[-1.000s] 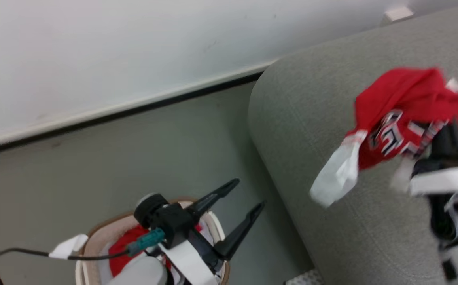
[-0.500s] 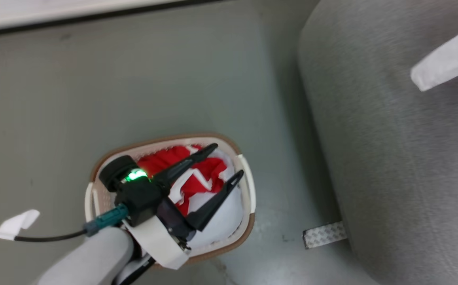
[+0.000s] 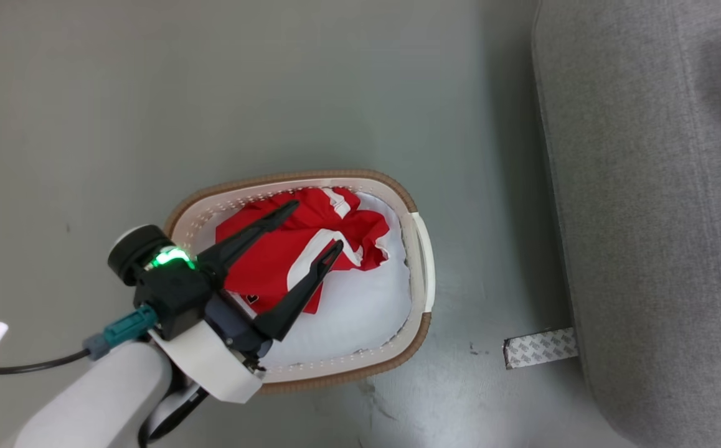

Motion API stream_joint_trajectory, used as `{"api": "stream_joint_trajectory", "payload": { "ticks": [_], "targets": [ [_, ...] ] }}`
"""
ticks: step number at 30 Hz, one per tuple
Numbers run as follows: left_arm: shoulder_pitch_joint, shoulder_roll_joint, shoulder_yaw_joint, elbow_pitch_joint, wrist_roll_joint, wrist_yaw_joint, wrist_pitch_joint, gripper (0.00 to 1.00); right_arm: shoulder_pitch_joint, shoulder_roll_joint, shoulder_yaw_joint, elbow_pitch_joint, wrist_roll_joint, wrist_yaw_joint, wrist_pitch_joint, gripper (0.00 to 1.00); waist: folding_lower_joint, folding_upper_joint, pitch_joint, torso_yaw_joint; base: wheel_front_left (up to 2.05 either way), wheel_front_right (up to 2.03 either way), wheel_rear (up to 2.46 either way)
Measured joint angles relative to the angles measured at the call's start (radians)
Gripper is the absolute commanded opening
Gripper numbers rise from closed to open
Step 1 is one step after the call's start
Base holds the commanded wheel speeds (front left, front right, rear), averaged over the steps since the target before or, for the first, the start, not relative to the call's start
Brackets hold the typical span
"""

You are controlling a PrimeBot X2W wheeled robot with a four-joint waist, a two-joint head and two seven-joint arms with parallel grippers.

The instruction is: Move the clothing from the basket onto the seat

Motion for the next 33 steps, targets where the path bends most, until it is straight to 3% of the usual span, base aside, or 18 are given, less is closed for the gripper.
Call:
{"api": "stream_joint_trajectory", "payload": {
  "ticks": [1,2,3,10,17,22,27,33],
  "targets": [
    [0.002,-0.004,0.002,0.001,0.000,0.000,0.000,1.00,0.000,0.002,-0.003,0.003,-0.004,0.000,0.004,0.39,0.0000,0.0000,-0.006,-0.001,0.00,0.00,0.00],
    [0.005,-0.009,0.002,0.003,0.000,0.000,0.000,1.00,0.001,0.006,-0.003,0.006,-0.012,0.000,0.006,0.74,0.0000,0.0000,-0.013,-0.003,0.00,0.00,0.00],
    [0.009,-0.015,-0.001,0.008,0.000,0.000,0.000,1.00,0.002,0.011,-0.001,0.008,-0.018,0.000,0.015,1.00,0.0000,0.0000,-0.023,-0.005,0.00,0.00,0.00],
    [0.042,-0.064,0.001,0.054,-0.003,0.000,0.000,1.00,0.044,0.013,0.071,0.025,-0.027,0.000,0.085,1.00,0.0000,0.0000,-0.111,-0.010,0.00,0.00,0.00],
    [0.128,-0.140,0.077,0.129,-0.013,0.000,0.000,1.00,0.149,-0.024,0.248,-0.035,0.075,0.000,0.091,1.00,-0.0002,-0.0001,-0.269,-0.008,0.00,0.00,0.00],
    [0.188,-0.193,0.181,0.178,-0.009,0.009,0.000,1.00,0.248,-0.058,0.394,-0.207,0.241,0.000,0.078,1.00,-0.0003,0.0000,-0.412,0.007,0.00,0.00,0.00],
    [0.235,-0.229,0.264,0.208,-0.001,0.020,0.000,1.00,0.357,-0.071,0.464,-0.384,0.381,0.000,0.084,1.00,-0.0004,0.0000,-0.513,0.033,0.00,0.00,0.00],
    [0.296,-0.267,0.355,0.235,0.018,0.035,0.000,1.00,0.507,-0.028,0.484,-0.558,0.433,0.000,0.054,1.00,-0.0004,0.0000,-0.591,0.081,0.00,0.00,0.00]
  ]
}}
